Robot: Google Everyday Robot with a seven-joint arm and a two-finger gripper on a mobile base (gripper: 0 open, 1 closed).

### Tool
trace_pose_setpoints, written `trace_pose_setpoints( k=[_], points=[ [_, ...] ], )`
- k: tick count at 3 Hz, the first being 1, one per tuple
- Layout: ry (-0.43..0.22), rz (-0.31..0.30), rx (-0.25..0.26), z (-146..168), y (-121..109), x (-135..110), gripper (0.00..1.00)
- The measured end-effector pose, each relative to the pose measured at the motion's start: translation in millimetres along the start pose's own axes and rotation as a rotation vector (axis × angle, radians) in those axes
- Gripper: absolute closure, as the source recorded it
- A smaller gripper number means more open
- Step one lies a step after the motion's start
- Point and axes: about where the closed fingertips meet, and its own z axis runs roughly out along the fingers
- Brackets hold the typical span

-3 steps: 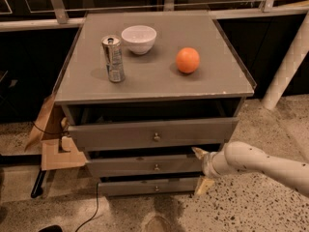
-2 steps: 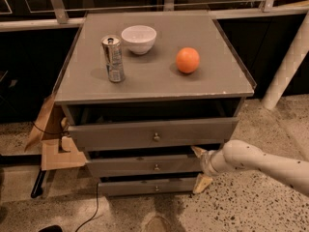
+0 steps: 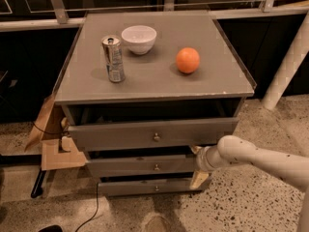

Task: Open middle drawer

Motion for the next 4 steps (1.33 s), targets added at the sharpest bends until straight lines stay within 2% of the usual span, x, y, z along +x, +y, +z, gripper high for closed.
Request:
trace_pose_setpoints(
  k=[2,3,4],
  points=[
    [0.034,0.007,-0.040,19.8,-7.9,1.3,0.00],
    [0.067,0.031,-0.065,31.7,-6.7,12.2,0.00],
    [0.067,0.031,-0.065,31.8,-6.7,12.2,0.00]
  ],
)
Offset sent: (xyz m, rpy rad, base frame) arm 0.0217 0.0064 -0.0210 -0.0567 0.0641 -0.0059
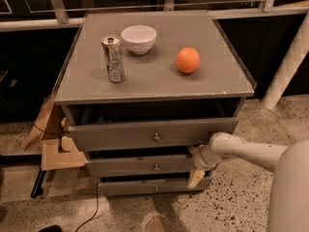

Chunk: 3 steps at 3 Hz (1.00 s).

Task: Open middle drawer

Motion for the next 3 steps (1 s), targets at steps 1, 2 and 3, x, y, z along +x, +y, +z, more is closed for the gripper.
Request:
trace_pose_setpoints(
  k=[1,2,3],
  points=[
    [0.011,0.017,-0.018,3.0,1.0,1.8,0.00],
    [0.026,0.050,-0.042,4.5,3.7,7.1,0.00],
    [0.041,0.093,-0.066,1.9,9.6,12.8,0.00]
  ],
)
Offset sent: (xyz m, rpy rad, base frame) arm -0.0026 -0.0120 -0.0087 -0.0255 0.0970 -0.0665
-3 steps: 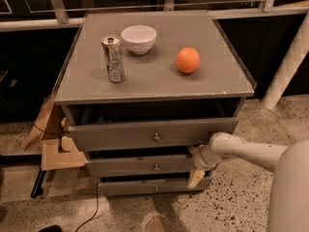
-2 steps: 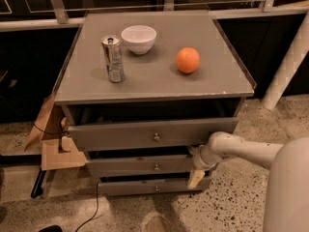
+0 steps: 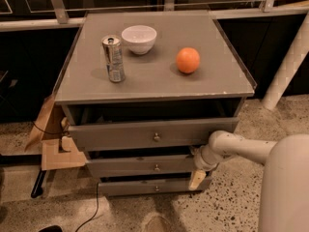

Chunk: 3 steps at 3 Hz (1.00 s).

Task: Open middle drawer

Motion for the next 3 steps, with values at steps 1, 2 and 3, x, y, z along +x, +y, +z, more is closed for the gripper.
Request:
trace_pose_setpoints(
  k=[1,2,3],
  points=[
    [0.012,0.047,-0.022,-6.2,9.6,7.2,0.00],
    [0.010,0.083,-0.053,-12.2,21.9,11.1,0.00],
    [-0.009,0.107,-0.102,-18.6,38.8,12.9,0.00]
  ],
)
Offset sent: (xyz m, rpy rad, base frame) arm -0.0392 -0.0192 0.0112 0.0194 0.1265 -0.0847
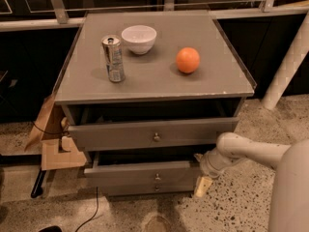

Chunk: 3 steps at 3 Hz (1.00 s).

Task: Open middle drawer

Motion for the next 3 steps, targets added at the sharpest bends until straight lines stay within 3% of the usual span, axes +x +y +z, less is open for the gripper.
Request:
trace_pose_setpoints(
  k=[1,3],
  points=[
    [-0.035,0.048,-0.089,-9.4,32.4,8.4,0.00],
    [-0.068,0.131,-0.202,-40.8,94.3,16.9,0.00]
  ],
)
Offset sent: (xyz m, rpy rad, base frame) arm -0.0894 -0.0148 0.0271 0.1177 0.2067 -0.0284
